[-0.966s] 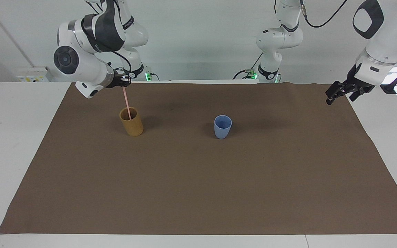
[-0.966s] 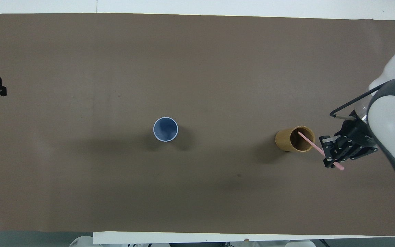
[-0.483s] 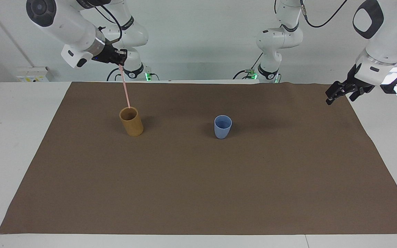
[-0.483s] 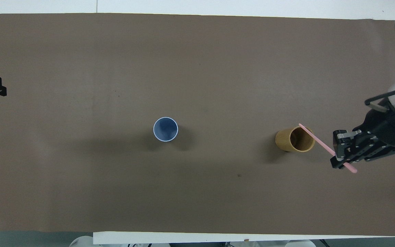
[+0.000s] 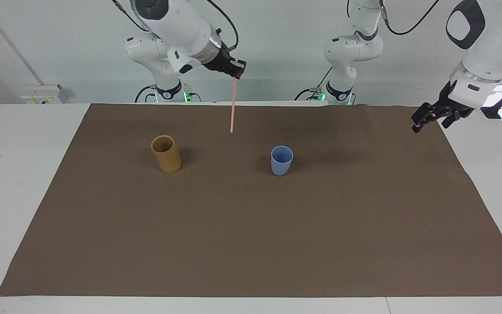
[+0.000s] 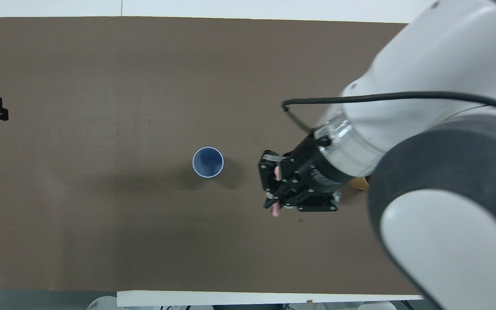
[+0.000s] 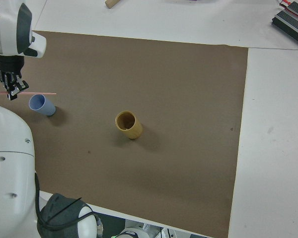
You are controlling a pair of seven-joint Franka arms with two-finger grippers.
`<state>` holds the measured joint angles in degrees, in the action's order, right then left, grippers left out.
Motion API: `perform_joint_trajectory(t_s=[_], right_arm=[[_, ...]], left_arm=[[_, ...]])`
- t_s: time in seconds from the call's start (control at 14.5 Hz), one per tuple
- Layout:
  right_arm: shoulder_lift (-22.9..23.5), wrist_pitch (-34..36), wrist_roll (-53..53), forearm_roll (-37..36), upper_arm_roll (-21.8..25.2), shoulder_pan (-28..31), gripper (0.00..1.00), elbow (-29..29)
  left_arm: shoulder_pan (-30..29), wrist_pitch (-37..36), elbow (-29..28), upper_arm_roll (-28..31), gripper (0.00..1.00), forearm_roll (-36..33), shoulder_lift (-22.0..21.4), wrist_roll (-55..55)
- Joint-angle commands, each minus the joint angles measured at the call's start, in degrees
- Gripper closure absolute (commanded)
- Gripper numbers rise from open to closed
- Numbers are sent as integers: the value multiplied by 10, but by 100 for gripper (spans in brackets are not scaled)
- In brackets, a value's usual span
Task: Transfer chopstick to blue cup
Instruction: 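Lift the pink chopstick out of the tan cup with the right gripper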
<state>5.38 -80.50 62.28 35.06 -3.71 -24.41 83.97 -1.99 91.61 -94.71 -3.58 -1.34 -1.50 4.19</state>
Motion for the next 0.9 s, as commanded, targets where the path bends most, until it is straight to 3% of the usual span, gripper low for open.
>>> perform_joint_trajectory(t_s=[0.0, 0.34, 0.55, 0.83], right_arm=[[22, -67, 53, 25, 4, -32, 100, 0], [24, -151, 72, 41, 2, -66, 100, 39], [64, -206, 72, 44, 2, -83, 100, 37], [77, -239, 70, 48, 2, -98, 100, 51]], left_arm=[[-1, 1, -10, 1, 0, -4, -10, -3], [-1, 1, -10, 1, 0, -4, -10, -3], [-1, 1, -10, 1, 0, -4, -9, -3], [-1, 1, -10, 1, 0, -4, -10, -3]])
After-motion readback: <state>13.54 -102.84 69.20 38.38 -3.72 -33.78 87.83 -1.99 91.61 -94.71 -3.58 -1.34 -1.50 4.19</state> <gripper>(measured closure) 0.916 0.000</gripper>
